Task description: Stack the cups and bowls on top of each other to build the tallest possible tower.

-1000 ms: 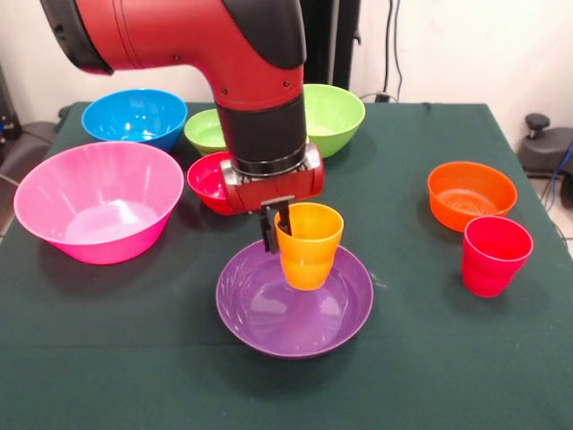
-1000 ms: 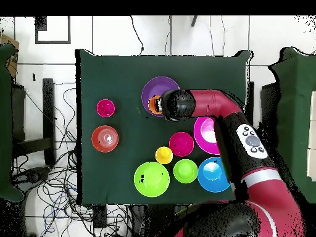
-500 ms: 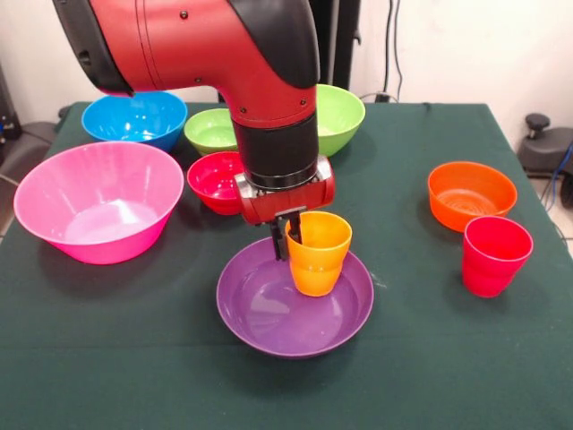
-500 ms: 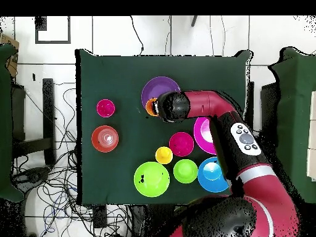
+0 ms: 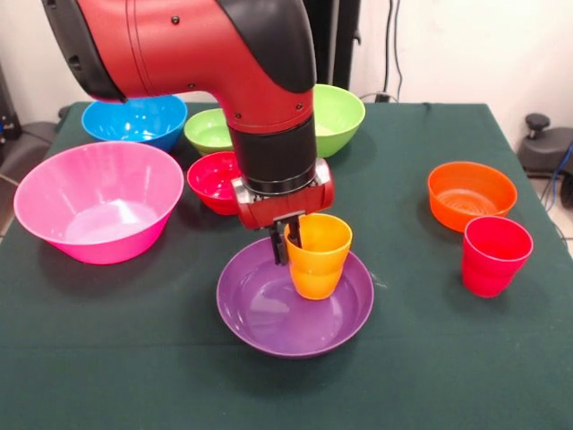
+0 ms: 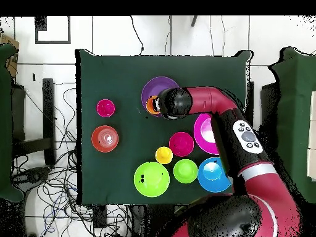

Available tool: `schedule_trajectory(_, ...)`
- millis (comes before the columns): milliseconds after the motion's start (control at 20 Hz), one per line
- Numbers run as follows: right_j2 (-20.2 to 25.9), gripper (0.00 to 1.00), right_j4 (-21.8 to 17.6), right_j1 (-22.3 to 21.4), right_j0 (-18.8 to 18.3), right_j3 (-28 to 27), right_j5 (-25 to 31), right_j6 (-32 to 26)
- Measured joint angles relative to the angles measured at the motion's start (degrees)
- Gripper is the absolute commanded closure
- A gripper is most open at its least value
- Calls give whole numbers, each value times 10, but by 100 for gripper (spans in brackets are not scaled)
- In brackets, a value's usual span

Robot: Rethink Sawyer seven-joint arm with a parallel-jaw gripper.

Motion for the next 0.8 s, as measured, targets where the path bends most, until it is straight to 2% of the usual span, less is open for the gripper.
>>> schedule_trajectory(800,13,100,-24,29,-8,-53,13,-43)
